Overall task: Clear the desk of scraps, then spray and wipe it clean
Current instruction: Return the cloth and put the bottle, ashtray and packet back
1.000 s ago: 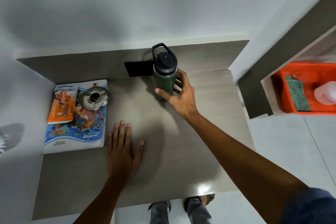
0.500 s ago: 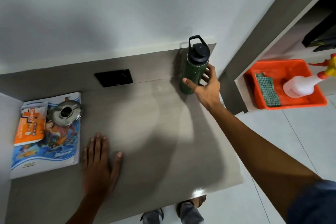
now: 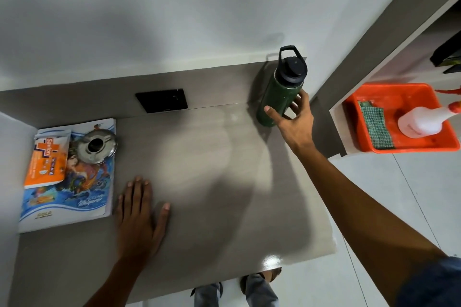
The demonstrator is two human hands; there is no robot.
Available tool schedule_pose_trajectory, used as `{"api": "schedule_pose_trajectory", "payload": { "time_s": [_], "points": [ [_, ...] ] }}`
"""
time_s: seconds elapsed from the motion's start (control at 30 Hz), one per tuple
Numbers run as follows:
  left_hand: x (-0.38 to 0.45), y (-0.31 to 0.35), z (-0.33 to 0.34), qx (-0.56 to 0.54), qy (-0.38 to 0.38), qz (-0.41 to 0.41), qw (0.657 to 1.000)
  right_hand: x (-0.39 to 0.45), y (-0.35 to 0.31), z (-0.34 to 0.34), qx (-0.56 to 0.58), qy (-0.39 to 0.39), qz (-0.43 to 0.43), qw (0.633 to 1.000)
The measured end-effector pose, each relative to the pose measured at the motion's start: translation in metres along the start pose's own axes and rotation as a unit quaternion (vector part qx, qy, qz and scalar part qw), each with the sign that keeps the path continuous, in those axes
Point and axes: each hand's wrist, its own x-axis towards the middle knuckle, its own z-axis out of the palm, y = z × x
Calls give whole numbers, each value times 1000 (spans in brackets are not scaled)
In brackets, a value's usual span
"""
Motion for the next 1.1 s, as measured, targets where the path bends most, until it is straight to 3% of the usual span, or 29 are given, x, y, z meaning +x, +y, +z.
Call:
{"api": "schedule_pose_trajectory", "payload": {
  "time_s": [0.33, 0.53, 0.7, 0.8, 0.93, 1.1],
  "points": [
    [0, 2, -6, 3, 34, -1, 999, -87, -1, 55, -26, 69, 59, 996],
    [1, -4, -11, -57, 48, 0, 997, -147, -31, 132, -24, -116, 30, 993],
    [-5, -3, -17, -86, 45, 37, 995, -152, -66, 202, -74, -276, -50, 957],
    [-1, -5, -31, -123, 94, 24, 988, -153, -83, 240, -111, -310, -79, 941],
    [34, -34, -70, -161, 202, -95, 961, -156, -97, 279, -162, -339, -98, 922],
    [88, -88, -114, -130, 201, -152, 959, -149, -111, 325, -251, -397, -148, 870]
  ]
}}
